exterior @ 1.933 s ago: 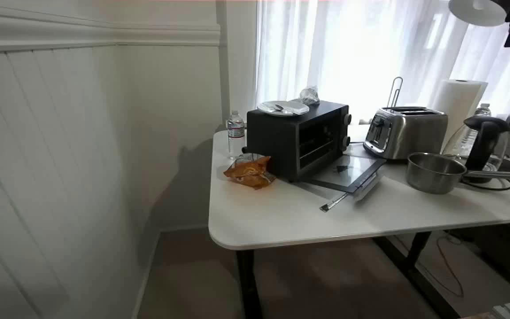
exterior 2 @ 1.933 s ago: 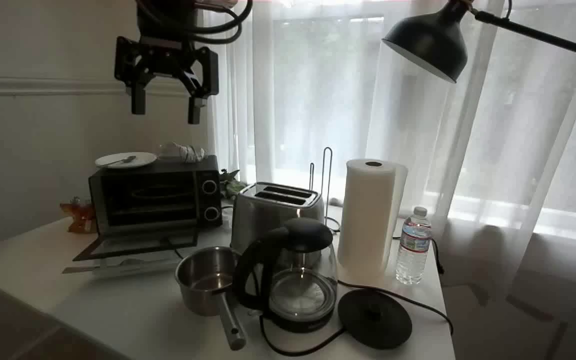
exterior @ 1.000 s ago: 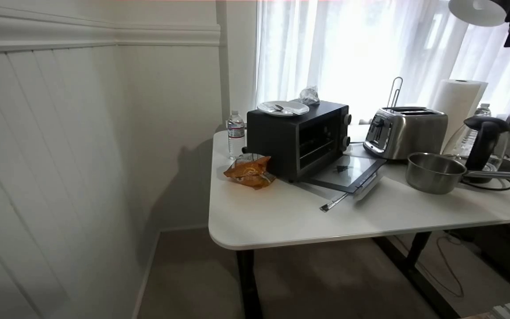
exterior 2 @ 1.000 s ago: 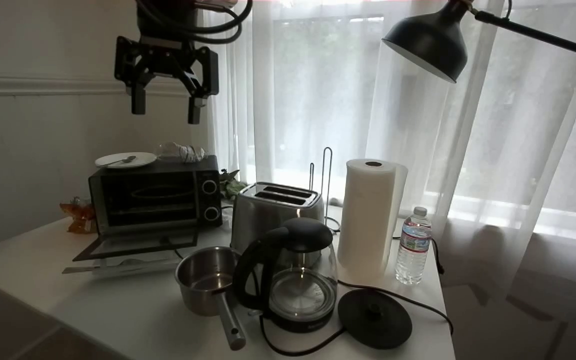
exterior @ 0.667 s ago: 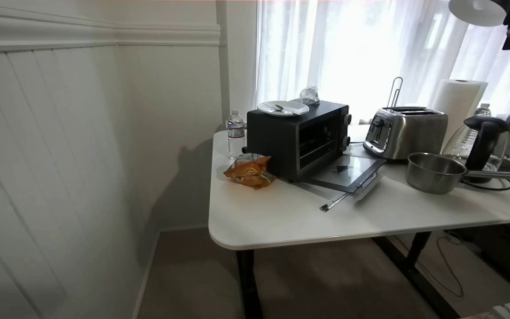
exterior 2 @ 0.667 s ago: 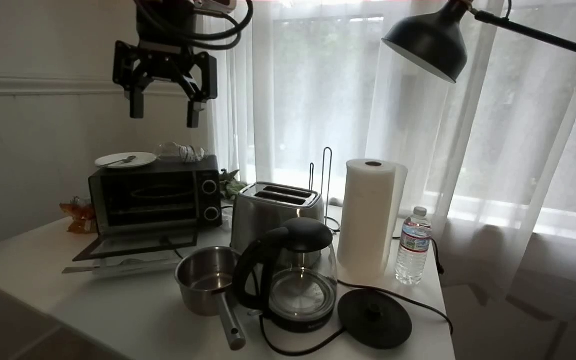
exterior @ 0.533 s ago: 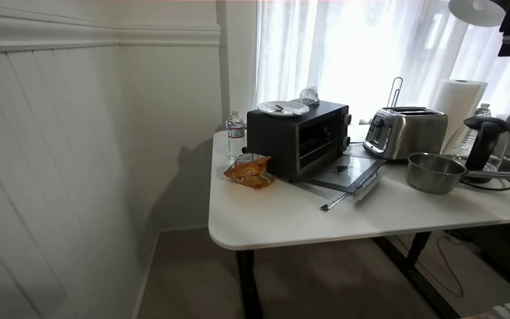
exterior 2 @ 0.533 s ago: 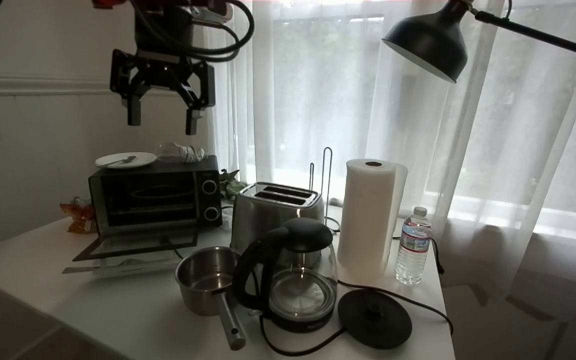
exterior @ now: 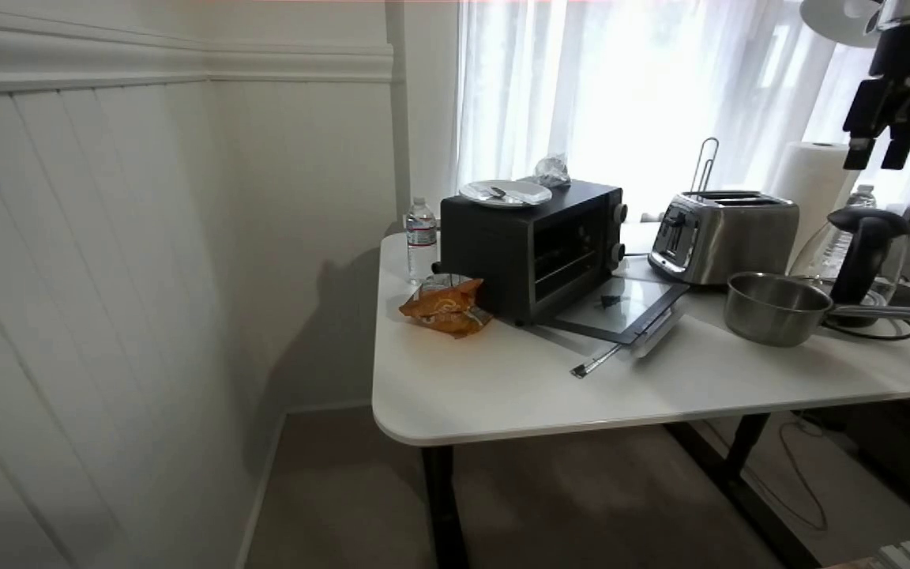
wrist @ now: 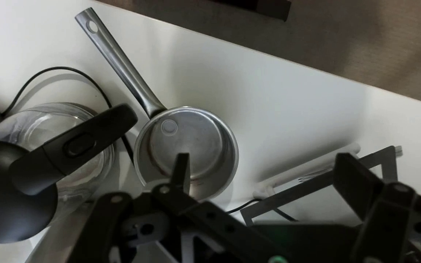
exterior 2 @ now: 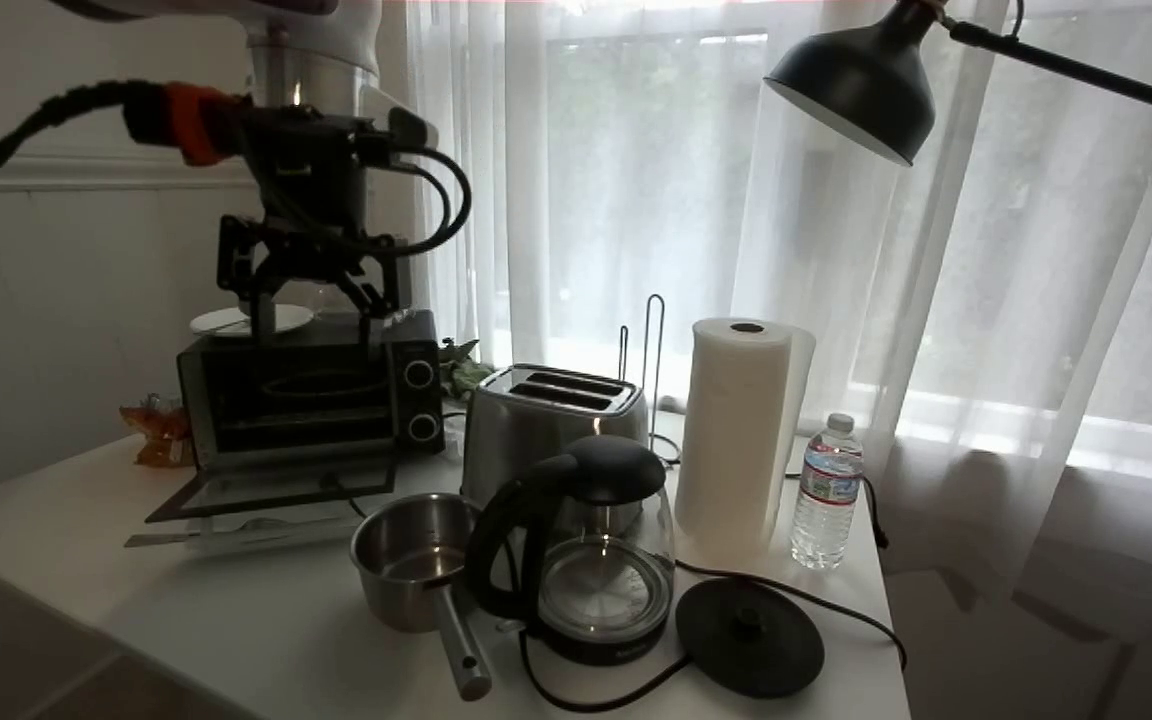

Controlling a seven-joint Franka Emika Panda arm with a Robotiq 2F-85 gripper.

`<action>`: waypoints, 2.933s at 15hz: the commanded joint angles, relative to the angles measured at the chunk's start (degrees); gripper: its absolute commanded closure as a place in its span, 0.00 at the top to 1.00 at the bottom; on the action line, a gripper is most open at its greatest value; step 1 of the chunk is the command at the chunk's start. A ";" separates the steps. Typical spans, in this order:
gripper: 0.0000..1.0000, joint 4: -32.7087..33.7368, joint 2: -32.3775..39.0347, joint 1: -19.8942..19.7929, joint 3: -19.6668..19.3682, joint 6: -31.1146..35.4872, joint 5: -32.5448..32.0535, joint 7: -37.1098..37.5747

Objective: Put the pot behind the toaster

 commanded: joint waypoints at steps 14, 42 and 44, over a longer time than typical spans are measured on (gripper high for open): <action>1.00 -12.84 4.08 -0.67 8.86 24.46 -3.59 23.74; 0.74 -10.42 33.81 0.51 2.68 60.11 -21.14 18.01; 0.69 -9.66 34.47 0.70 2.00 59.87 -22.98 18.15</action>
